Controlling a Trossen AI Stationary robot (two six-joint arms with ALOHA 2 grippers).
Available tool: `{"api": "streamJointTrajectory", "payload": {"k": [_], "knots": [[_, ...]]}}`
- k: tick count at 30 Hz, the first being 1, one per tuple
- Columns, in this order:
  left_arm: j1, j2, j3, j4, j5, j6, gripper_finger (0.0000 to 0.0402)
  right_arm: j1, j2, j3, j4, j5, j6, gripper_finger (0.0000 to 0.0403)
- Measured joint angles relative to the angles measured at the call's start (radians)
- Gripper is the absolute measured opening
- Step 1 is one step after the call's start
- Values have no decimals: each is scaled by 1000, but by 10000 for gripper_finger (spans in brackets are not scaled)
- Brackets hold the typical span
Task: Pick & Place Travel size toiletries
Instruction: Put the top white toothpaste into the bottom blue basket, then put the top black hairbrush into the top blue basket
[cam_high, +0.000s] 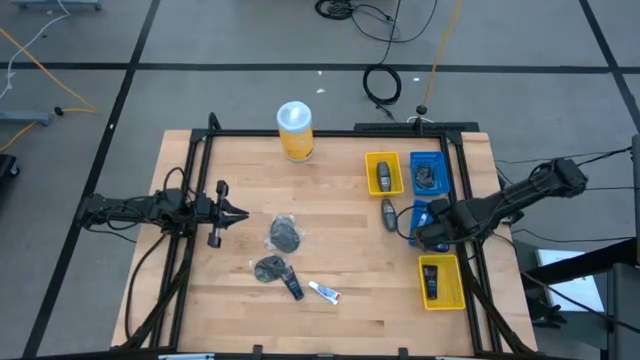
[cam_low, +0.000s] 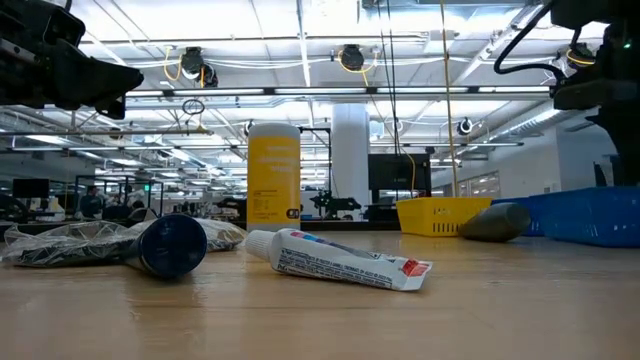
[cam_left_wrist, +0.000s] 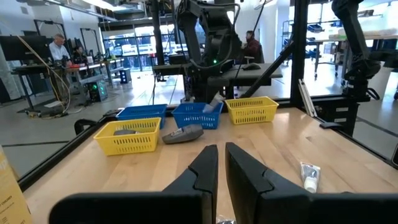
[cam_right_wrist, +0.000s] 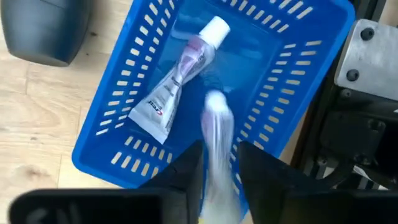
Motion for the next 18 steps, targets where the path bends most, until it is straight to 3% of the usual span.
{"api": "streamJointTrajectory", "payload": {"k": [8,12,18], "knots": [[0,0,0,0,0,0,33,-18,-3,9,7,138,-74,149],[0,0,0,0,0,0,33,-18,-2,31,20,217,-134,147],[0,0,0,0,0,0,33,-18,-3,42,125,205,-225,128]]}}
